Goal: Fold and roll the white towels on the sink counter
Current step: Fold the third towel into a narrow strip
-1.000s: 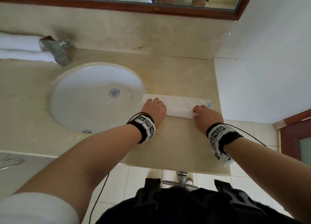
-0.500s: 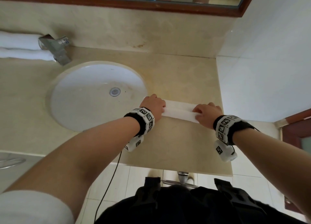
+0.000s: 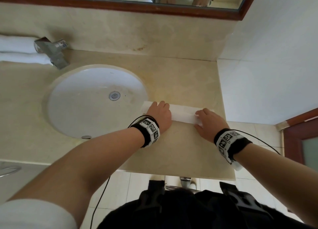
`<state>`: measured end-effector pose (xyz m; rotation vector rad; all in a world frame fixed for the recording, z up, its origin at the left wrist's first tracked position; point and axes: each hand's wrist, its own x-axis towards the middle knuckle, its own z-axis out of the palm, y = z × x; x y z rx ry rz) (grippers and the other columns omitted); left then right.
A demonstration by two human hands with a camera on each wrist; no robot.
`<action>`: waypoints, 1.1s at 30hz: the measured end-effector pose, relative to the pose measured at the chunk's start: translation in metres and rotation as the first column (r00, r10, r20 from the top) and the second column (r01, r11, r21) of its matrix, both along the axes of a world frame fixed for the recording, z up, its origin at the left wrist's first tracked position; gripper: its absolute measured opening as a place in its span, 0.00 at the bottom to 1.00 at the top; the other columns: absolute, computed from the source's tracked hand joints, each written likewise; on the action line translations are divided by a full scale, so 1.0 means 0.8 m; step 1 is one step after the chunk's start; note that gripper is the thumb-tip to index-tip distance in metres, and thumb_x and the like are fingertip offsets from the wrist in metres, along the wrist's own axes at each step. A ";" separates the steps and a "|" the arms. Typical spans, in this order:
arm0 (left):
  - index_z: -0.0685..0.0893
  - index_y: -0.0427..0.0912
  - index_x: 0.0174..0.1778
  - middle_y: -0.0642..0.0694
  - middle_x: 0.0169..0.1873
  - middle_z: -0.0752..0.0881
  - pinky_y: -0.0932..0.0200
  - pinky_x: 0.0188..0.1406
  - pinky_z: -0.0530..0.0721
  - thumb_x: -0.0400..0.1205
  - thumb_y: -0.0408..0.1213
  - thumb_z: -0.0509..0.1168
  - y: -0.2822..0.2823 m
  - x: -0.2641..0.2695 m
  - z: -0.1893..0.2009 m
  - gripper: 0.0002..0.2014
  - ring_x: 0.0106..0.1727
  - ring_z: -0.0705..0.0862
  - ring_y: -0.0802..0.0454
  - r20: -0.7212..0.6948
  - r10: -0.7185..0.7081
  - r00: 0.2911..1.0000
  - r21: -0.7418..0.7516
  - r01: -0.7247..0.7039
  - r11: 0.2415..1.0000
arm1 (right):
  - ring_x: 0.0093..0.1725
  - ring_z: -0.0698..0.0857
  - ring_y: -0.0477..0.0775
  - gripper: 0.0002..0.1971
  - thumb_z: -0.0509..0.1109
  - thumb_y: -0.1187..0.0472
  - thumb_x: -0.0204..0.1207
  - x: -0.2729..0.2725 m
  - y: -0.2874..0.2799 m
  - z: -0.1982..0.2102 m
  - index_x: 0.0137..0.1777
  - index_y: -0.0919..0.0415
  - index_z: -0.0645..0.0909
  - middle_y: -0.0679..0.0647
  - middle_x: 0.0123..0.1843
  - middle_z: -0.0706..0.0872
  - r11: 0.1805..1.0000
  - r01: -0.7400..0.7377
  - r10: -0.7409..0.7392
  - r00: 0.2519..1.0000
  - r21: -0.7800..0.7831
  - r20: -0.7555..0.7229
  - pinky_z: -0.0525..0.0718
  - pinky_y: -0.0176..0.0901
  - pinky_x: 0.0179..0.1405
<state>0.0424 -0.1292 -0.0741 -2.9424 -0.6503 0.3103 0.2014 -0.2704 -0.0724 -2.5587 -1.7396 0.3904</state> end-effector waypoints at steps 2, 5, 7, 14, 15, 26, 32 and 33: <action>0.82 0.39 0.49 0.42 0.56 0.78 0.50 0.54 0.71 0.82 0.30 0.53 0.005 0.000 -0.002 0.12 0.59 0.74 0.42 0.001 -0.007 1.000 -0.007 0.007 1.000 | 0.59 0.81 0.56 0.16 0.65 0.52 0.78 0.000 0.004 0.003 0.64 0.55 0.73 0.50 0.61 0.81 0.999 0.032 -0.032 0.999 0.005 0.027 0.82 0.48 0.51; 0.84 0.36 0.50 0.40 0.57 0.77 0.51 0.53 0.71 0.82 0.30 0.56 0.016 -0.001 -0.005 0.11 0.59 0.73 0.41 0.049 0.041 0.998 -0.046 -0.039 0.998 | 0.57 0.80 0.54 0.12 0.62 0.52 0.79 0.001 0.013 0.005 0.60 0.54 0.76 0.50 0.57 0.84 0.996 0.090 -0.091 0.994 0.020 0.066 0.81 0.48 0.51; 0.85 0.37 0.52 0.41 0.56 0.78 0.51 0.53 0.71 0.84 0.34 0.56 0.022 -0.001 -0.005 0.12 0.59 0.74 0.42 0.080 0.079 0.994 -0.069 -0.073 0.995 | 0.59 0.77 0.55 0.13 0.61 0.53 0.80 0.006 0.020 0.004 0.61 0.54 0.77 0.51 0.57 0.85 0.995 0.102 -0.102 0.993 0.005 0.066 0.79 0.49 0.56; 0.77 0.40 0.55 0.42 0.51 0.84 0.51 0.52 0.72 0.86 0.41 0.55 0.037 0.005 -0.005 0.09 0.56 0.77 0.42 0.169 0.096 0.981 -0.099 -0.080 0.992 | 0.64 0.70 0.60 0.16 0.58 0.52 0.83 0.021 0.036 -0.001 0.63 0.54 0.82 0.53 0.62 0.80 0.991 0.133 -0.129 0.982 -0.021 0.141 0.70 0.50 0.61; 0.77 0.41 0.54 0.42 0.51 0.84 0.51 0.52 0.72 0.86 0.40 0.55 0.038 0.006 -0.005 0.09 0.56 0.77 0.42 0.159 0.091 0.983 -0.080 -0.079 0.994 | 0.63 0.70 0.60 0.16 0.58 0.52 0.83 0.022 0.037 -0.001 0.63 0.54 0.83 0.54 0.63 0.79 0.989 0.149 -0.146 0.980 -0.011 0.134 0.70 0.50 0.61; 0.82 0.39 0.54 0.42 0.55 0.82 0.50 0.58 0.71 0.84 0.40 0.54 0.036 0.025 0.001 0.14 0.58 0.77 0.43 0.008 0.004 1.000 -0.027 -0.004 1.000 | 0.54 0.82 0.55 0.12 0.61 0.50 0.82 0.031 0.040 0.004 0.52 0.54 0.85 0.50 0.55 0.83 0.990 0.088 -0.091 0.996 0.112 0.024 0.80 0.44 0.46; 0.78 0.33 0.58 0.36 0.59 0.80 0.48 0.62 0.72 0.83 0.27 0.50 0.039 0.033 -0.003 0.14 0.59 0.79 0.40 -0.113 0.013 0.993 -0.030 -0.017 0.999 | 0.52 0.81 0.58 0.16 0.73 0.47 0.71 0.042 0.033 -0.006 0.51 0.57 0.86 0.53 0.53 0.85 0.988 -0.154 0.155 0.977 -0.018 0.148 0.85 0.48 0.36; 0.78 0.32 0.58 0.35 0.59 0.80 0.48 0.62 0.73 0.83 0.26 0.50 0.037 0.036 -0.004 0.14 0.59 0.79 0.39 -0.139 0.032 0.990 -0.031 -0.036 0.999 | 0.51 0.81 0.59 0.14 0.72 0.50 0.72 0.043 0.037 -0.006 0.49 0.59 0.86 0.54 0.50 0.85 0.983 -0.176 0.183 0.968 -0.058 0.169 0.85 0.49 0.34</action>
